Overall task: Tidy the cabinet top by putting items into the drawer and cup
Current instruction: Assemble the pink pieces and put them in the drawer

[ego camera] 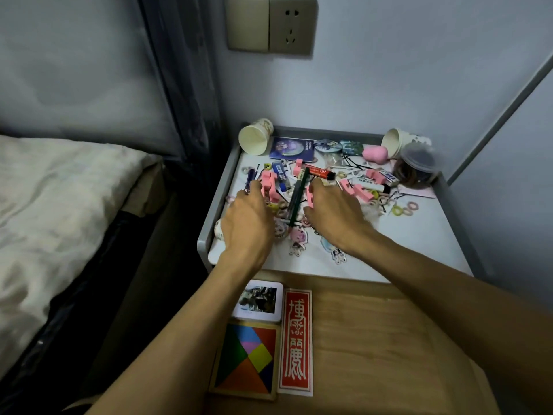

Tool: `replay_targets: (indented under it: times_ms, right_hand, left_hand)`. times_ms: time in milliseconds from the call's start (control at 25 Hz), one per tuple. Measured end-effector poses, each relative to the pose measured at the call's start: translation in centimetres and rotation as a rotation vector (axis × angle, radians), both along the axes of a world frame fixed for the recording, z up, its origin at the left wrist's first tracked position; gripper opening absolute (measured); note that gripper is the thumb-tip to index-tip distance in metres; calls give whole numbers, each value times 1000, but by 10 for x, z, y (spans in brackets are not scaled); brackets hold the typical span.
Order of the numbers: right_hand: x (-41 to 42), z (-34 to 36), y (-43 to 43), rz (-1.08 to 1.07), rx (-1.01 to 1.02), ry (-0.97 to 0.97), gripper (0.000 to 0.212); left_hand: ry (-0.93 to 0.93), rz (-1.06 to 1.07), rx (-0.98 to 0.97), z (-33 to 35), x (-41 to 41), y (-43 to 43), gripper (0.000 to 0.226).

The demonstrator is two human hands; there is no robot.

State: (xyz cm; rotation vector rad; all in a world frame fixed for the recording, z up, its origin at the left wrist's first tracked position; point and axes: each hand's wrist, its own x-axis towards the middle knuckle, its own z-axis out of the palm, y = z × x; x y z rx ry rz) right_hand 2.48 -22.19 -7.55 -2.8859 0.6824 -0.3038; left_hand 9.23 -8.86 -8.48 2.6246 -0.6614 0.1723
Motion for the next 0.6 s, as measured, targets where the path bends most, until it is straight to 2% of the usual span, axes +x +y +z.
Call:
replay_targets:
  times_ms: [160,320,400,440,560,600]
  right_hand:
    - [8,-2,2,-72,12,32,40]
    - [8,12,-5,-160,65,87,9]
    - [2,20,-14,-190,154,69,5]
    - [-1,22,-18,-204,275,33,8]
    - [-7,26,-26,-229,830,-121,14]
    - [-4,25,-27,-226,924,-156,15]
  left_hand:
    - [33,18,11,-2,6,-5,38]
    - [66,1,-13,-6,5,-11,29]
    - [63,10,-17,-6,6,-11,26]
    - [64,13,-18,-4,5,-11,26]
    - [80,41,-60,5,5,-9,25]
    - [90,46,-110,7,7,-7,24]
